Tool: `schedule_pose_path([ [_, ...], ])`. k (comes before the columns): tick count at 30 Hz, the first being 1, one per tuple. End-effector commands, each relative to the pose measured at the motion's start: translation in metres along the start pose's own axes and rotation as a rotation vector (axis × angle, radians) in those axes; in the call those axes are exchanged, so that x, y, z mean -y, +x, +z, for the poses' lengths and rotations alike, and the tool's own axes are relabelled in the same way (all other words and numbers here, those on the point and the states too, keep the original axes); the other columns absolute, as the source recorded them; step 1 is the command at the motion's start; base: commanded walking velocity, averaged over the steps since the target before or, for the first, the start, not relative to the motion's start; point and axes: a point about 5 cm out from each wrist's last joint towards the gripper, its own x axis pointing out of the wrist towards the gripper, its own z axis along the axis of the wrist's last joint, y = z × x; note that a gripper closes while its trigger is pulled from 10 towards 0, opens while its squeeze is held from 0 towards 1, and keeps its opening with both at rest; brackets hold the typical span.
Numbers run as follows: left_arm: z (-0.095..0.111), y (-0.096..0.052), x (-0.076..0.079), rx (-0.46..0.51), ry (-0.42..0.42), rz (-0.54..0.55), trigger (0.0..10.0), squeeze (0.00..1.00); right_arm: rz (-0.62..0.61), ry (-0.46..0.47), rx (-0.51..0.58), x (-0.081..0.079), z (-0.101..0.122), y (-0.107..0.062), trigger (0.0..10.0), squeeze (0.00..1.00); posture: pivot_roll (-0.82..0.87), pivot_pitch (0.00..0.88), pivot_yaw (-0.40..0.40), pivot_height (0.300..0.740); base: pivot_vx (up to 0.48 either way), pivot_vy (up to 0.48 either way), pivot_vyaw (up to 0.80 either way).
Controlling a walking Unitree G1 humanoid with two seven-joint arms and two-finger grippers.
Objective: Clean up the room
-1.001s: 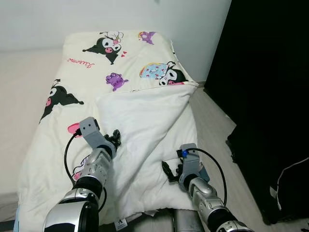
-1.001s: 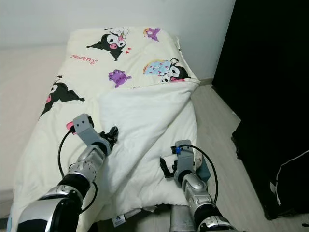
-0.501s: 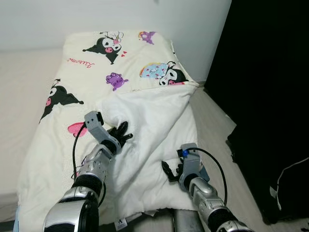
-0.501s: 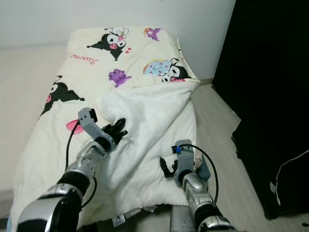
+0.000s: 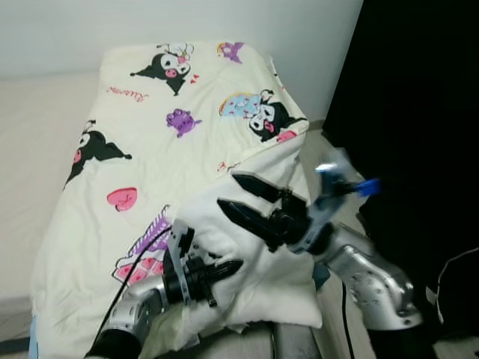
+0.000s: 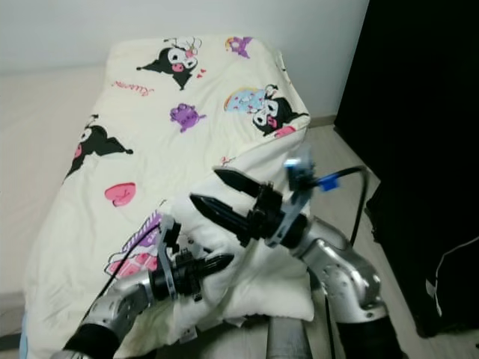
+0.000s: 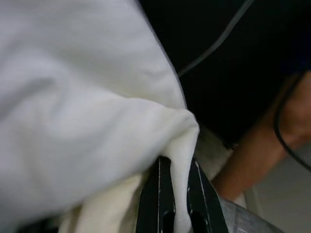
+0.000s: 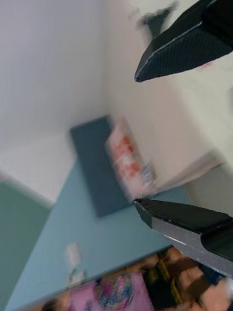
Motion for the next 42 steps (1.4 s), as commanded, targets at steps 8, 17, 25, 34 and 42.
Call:
schedule_pose_path([
  [8,-0.025,0.001,0.021,-0.107,-0.016,-0.088,0.0,0.00,-0.173,-0.089,0.057,0.014,0.028,0.002,10.0,0.00,-0.23,0.155,-0.006,0.511,0.000,0.000,0.00],
  [17,-0.021,0.019,0.035,-0.066,-0.006,-0.140,0.0,0.00,-0.814,-0.162,-0.318,0.081,-0.017,-0.030,10.0,0.00,-0.23,0.151,-0.002,0.511,0.000,0.000,0.00],
  [25,-0.024,0.016,0.043,-0.096,-0.004,-0.181,10.0,0.00,-0.935,-0.189,-0.672,0.084,-0.055,-0.059,10.0,0.00,-0.23,0.162,-0.002,0.511,0.000,0.000,0.00],
  [34,-0.025,0.015,0.044,-0.138,-0.040,-0.167,10.0,1.00,-1.001,-0.276,-0.839,0.089,-0.065,-0.076,10.0,0.00,-0.23,0.168,0.001,0.511,0.000,0.000,0.00],
  [42,-0.016,0.014,0.055,-0.134,-0.051,-0.264,10.0,1.00,-1.019,-0.312,-0.896,0.089,-0.065,-0.082,10.0,0.00,-0.23,0.171,0.003,0.511,0.000,0.000,0.00],
])
